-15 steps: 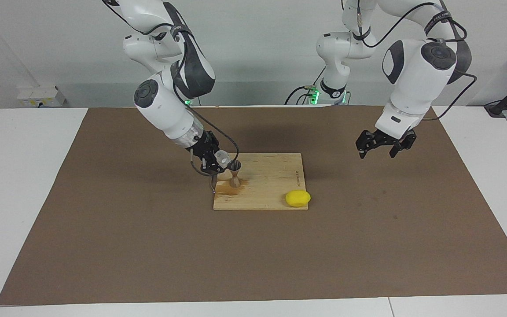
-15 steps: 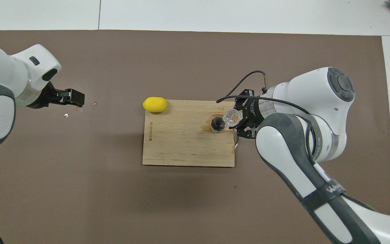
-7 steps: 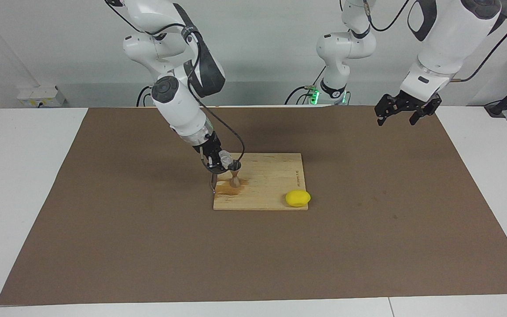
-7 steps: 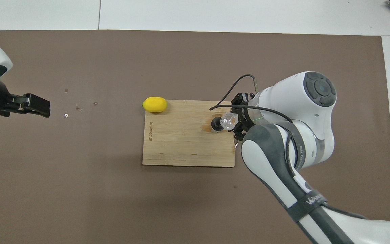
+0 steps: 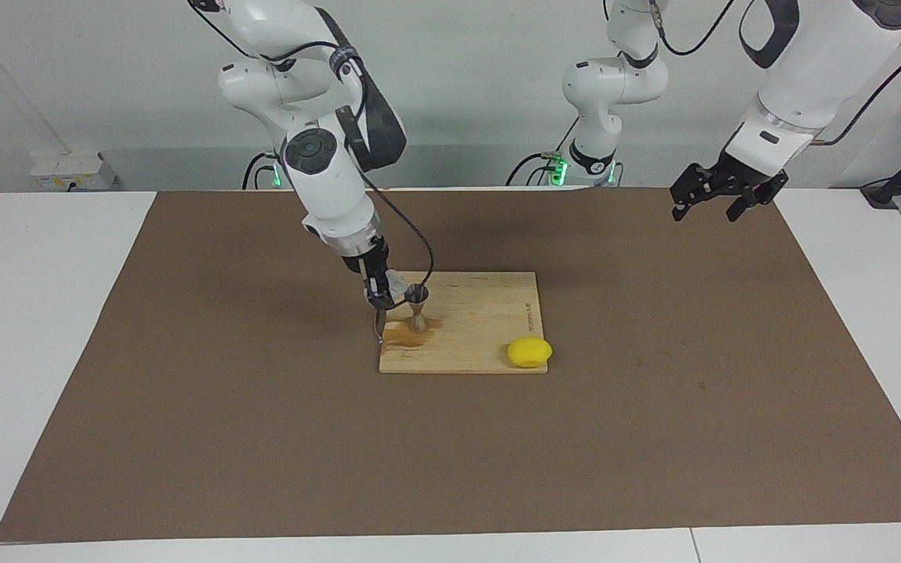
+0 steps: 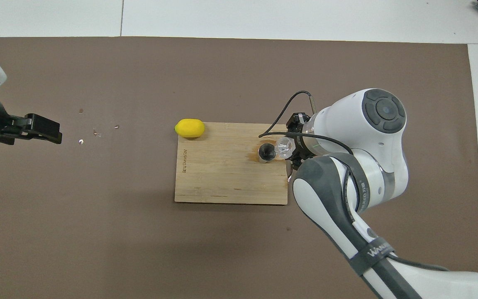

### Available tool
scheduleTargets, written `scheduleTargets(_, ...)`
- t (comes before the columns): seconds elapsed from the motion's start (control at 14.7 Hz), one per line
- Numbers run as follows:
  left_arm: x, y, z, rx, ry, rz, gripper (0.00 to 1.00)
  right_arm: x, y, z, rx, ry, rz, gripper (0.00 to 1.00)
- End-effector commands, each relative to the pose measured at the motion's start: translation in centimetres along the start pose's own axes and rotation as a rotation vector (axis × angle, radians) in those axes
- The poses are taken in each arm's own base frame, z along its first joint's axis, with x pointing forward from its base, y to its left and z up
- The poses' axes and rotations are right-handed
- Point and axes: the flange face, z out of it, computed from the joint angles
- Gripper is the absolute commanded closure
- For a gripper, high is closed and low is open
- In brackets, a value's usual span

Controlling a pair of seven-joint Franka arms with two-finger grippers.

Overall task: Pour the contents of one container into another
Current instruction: 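Tilt the glass cup over the metal cup with the right gripper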

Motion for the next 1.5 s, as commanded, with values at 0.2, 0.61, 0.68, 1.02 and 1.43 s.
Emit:
scheduleTargets(0.2, -1.3, 0.0, -0.7, 0.002, -0.001, 0.009, 0.00, -1.6, -0.1, 0.0, 0.035, 0.084, -0.036, 1.00)
scheduleTargets(0.61, -1.8, -0.2, -1.4, 0.029, 0.003, 0.009, 0.00, -2.6, 0.1, -0.2, 0.038, 0.105, -0.060, 1.00)
scheduleTargets(0.68, -1.8, -0.1, -1.4, 0.029, 0.003, 0.010, 0.00, -2.7, 0.1, -0.3, 0.039, 0.103, -0.059, 1.00)
scheduleTargets(1.02, -1.8, 0.1, -1.4, 0.030, 0.003, 0.011, 0.00, -1.5, -0.6, -1.2, 0.040, 0.066, -0.017, 1.00)
scheduleTargets(1.43, -1.8, 0.5, -1.1, 0.029, 0.006, 0.014, 0.00, 1.6, -1.2, -1.3, 0.018, -0.079, 0.070, 1.00)
